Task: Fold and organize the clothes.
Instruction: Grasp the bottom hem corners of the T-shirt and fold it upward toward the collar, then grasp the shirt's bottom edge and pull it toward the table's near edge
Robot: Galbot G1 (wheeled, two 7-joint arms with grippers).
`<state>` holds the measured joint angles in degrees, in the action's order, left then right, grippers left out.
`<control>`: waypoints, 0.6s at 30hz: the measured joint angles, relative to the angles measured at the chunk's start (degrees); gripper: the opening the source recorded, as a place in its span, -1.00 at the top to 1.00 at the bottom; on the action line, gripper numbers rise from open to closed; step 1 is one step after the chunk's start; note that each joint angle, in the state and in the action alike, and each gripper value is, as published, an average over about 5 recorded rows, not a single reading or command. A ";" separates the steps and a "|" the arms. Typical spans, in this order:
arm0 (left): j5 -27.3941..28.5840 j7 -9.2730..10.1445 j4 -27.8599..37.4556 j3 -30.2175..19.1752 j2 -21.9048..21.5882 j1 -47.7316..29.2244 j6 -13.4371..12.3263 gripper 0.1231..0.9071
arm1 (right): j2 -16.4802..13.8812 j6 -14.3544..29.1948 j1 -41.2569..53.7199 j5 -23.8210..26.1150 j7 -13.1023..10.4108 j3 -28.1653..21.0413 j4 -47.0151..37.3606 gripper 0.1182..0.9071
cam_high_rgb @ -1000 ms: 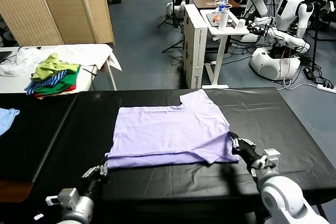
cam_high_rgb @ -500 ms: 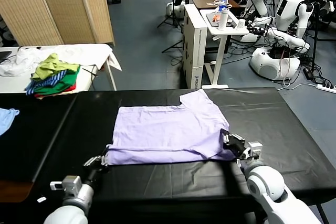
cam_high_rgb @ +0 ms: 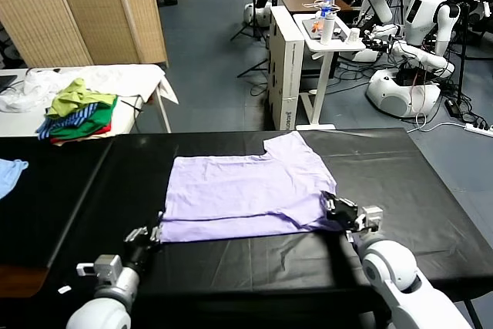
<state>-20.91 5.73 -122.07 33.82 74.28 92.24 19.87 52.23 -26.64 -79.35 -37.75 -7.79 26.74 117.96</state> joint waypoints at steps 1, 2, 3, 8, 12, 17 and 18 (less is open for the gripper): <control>0.01 -0.04 -0.34 0.03 0.30 0.63 0.12 -0.85 | -0.12 -0.03 -0.87 0.01 0.17 0.52 0.15 -0.99; -0.01 -0.07 -0.60 0.04 0.55 1.27 0.22 -0.91 | -0.20 -0.05 -1.65 0.02 0.30 0.98 0.23 -1.00; -0.06 -0.10 -0.76 0.05 0.77 1.86 0.30 -0.96 | -0.25 -0.06 -2.32 0.03 0.40 1.33 0.30 -1.00; -0.77 -0.13 -0.94 0.10 1.52 3.49 0.65 -1.00 | -0.18 -0.09 -4.55 0.03 0.58 2.12 0.77 -0.91; -1.09 -0.12 -0.86 0.15 1.69 3.68 0.79 -1.00 | -0.16 -0.14 -5.77 0.04 0.62 2.47 1.34 -0.59; -1.12 -0.10 -0.46 0.28 1.79 3.90 0.78 -0.88 | -0.17 -0.14 -7.15 0.04 0.67 3.04 1.82 -0.08; -1.12 -0.09 -0.36 0.30 1.81 3.94 0.78 -0.80 | -0.15 -0.14 -7.40 0.04 0.71 3.12 1.81 0.01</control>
<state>-22.03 5.64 -122.43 34.13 76.09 96.18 20.65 52.08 -26.78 -86.74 -37.71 -7.08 29.86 119.77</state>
